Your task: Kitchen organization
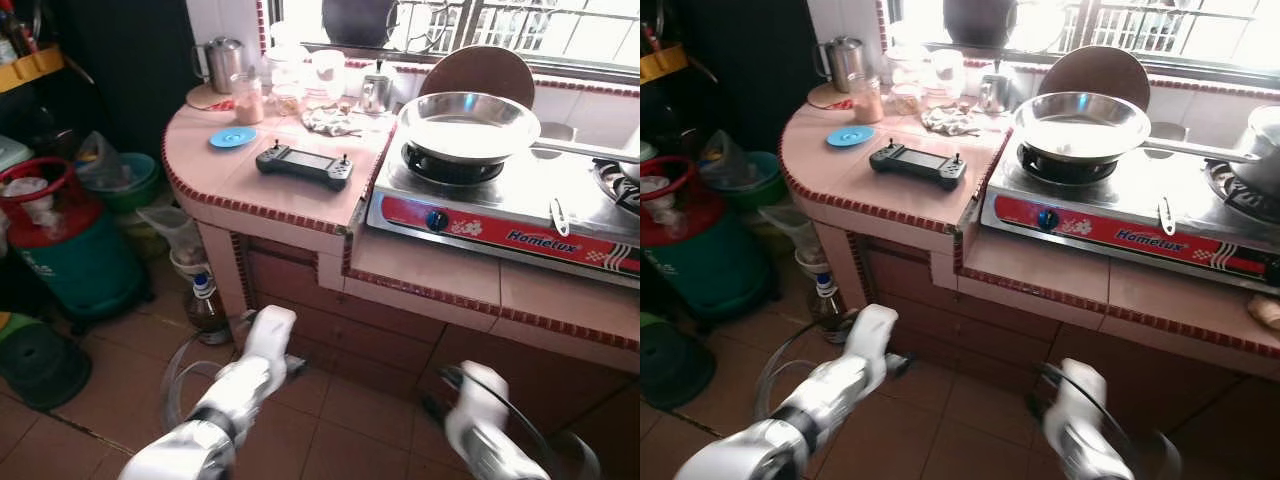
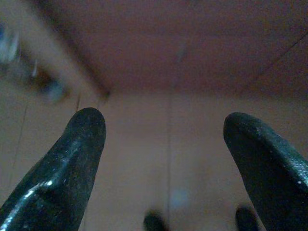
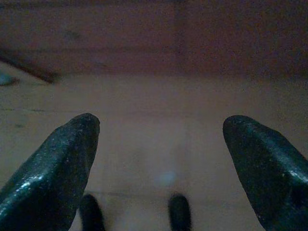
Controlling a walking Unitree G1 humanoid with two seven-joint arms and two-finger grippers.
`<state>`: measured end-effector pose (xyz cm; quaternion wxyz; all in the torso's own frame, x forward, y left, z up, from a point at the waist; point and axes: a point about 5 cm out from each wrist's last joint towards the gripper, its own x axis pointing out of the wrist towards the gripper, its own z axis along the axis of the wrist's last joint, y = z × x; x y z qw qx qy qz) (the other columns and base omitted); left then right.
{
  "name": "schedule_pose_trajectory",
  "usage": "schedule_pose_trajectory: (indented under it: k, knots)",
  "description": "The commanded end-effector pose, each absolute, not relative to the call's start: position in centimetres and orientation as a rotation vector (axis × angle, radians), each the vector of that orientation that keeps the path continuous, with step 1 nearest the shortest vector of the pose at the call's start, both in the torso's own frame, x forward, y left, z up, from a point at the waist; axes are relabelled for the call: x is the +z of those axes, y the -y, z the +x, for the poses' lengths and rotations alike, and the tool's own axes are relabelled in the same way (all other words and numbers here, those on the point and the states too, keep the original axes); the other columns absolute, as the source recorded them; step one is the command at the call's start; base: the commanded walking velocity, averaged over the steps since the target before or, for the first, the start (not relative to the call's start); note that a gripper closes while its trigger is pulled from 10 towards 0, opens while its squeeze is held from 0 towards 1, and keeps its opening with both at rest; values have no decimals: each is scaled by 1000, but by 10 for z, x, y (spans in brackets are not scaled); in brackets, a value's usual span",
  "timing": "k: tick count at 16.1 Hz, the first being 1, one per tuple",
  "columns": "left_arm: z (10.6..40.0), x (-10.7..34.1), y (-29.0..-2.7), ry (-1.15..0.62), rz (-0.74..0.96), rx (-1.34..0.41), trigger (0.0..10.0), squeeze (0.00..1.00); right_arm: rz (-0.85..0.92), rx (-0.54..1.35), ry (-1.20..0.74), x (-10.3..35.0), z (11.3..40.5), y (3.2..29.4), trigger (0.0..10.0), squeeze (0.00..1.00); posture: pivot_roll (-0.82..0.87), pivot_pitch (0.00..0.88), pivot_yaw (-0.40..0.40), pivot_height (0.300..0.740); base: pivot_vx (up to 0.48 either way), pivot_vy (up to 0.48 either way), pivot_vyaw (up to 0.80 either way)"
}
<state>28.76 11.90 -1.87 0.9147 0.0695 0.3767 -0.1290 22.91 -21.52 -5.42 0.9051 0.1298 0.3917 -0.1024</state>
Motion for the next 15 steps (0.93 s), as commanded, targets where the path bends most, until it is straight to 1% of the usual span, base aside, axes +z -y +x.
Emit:
schedule_pose_trajectory:
  k: [1, 4, 6, 8, 11, 14, 15]
  knots:
    - [277, -29, -121, -832, 133, -268, 10000, 0, 289, -205, -822, -56, 229, 210, 10000, 0, -42, 0, 12, 740, 0, 0, 0]
    - [277, -28, -120, -838, 123, -261, 10000, 0, 301, -215, -827, -55, 229, 211, 10000, 0, -31, 0, 9, 740, 0, 0, 0]
    - [282, -25, -124, -806, 118, -228, 10000, 0, 306, -246, -793, -52, 230, 220, 10000, 0, -13, 0, 14, 740, 0, 0, 0]
    - [291, -15, -127, -738, 184, -277, 10000, 0, 265, -221, -763, -48, 234, 226, 10000, 0, -12, 0, 22, 740, 0, 0, 0]
    - [312, 8, -133, -618, 154, -352, 10000, 0, 204, -134, -631, -29, 249, 239, 10000, 0, -10, 0, 23, 740, 0, 0, 0]
    - [328, 31, -144, -498, 127, -397, 10000, 0, 118, -51, -476, -6, 253, 252, 10000, 0, 12, 0, 5, 740, 0, 0, 0]
    - [331, 38, -148, -445, 155, -426, 10000, 0, 116, -4, -419, 8, 250, 253, 10000, 0, 22, 0, -2, 740, 0, 0, 0]
